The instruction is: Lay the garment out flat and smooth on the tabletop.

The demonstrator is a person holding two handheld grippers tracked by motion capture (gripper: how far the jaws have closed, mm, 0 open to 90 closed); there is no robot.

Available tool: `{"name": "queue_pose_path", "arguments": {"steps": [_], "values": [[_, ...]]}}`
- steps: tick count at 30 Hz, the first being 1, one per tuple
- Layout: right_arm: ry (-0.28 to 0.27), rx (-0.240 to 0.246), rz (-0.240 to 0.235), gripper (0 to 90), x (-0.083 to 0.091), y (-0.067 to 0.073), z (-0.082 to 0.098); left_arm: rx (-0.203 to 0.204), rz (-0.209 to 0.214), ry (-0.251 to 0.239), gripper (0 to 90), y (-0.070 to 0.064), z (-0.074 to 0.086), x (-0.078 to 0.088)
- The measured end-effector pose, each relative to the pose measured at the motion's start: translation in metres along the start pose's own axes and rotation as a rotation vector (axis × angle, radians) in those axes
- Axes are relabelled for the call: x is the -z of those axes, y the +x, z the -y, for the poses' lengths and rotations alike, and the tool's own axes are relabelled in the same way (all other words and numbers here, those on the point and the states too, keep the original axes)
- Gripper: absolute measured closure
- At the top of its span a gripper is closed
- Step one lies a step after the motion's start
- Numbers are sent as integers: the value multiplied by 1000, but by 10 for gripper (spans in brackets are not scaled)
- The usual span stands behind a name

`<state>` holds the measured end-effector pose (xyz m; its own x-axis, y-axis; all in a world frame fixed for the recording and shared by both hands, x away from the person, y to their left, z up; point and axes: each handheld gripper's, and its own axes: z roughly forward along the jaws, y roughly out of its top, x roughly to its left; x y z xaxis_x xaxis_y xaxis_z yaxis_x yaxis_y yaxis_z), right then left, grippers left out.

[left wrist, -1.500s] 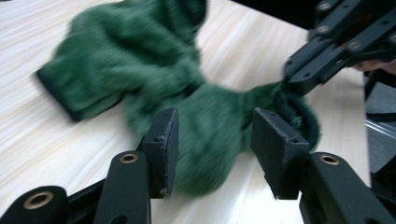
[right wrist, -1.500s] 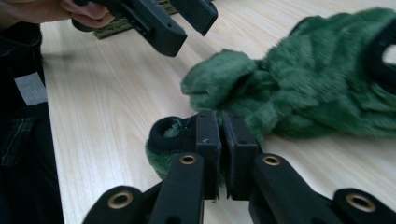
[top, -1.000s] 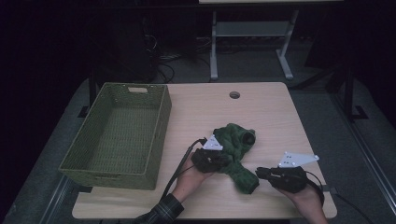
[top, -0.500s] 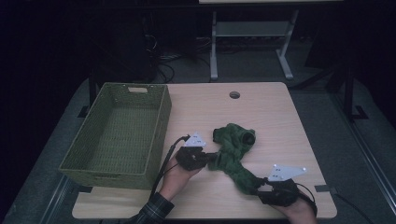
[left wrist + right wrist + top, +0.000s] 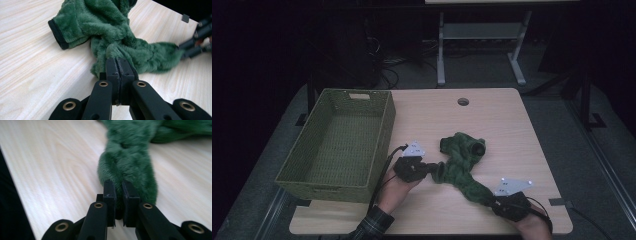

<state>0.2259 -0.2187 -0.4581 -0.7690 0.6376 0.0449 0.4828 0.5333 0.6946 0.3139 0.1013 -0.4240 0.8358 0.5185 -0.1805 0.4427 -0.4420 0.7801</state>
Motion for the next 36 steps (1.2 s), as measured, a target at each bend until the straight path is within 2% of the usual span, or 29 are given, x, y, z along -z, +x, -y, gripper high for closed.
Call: {"name": "queue_pose_path", "arguments": {"steps": [3,4,6,11,13,14,17,19,20,21,24,25,26,29,30,31,32,36], "values": [[-6,-11,15,831,6,-8,3,0,7,6,890,-2,2,1],[-14,-15,36,831,13,-18,6,-1,14,17,890,-4,6,2],[-9,-29,58,832,18,-29,11,9,20,28,890,-5,11,2],[-8,-75,71,830,27,-48,22,37,40,72,890,-6,27,-2],[-9,-82,63,823,27,-50,23,35,37,80,868,-6,30,-3],[-19,-89,53,793,28,-50,23,22,21,87,852,-7,30,-2],[-37,-97,53,710,31,-49,21,16,-5,55,778,-9,25,4],[-45,-106,53,696,33,-49,20,8,-13,46,763,-10,23,8],[-71,-113,58,687,39,-49,18,-7,-15,33,764,-11,19,12],[-84,-114,59,687,42,-49,17,-12,-10,22,770,-14,16,14],[-117,-116,57,710,49,-49,11,-27,49,1,799,-28,5,10],[-136,-114,50,712,50,-49,9,-27,49,1,807,-28,5,10],[-147,-114,43,736,52,-49,7,-47,67,11,813,-35,2,2],[-152,-114,32,779,51,-49,5,-50,85,28,834,-39,2,-7],[-108,-113,27,817,44,-49,6,-45,98,55,844,-39,5,-19],[-108,-113,27,817,44,-49,6,-45,98,55,854,-39,5,-19],[-60,-115,14,835,32,-48,11,-31,103,73,869,-38,9,-28],[5,-134,19,886,20,-50,18,-27,63,133,896,-29,20,-39]]}}
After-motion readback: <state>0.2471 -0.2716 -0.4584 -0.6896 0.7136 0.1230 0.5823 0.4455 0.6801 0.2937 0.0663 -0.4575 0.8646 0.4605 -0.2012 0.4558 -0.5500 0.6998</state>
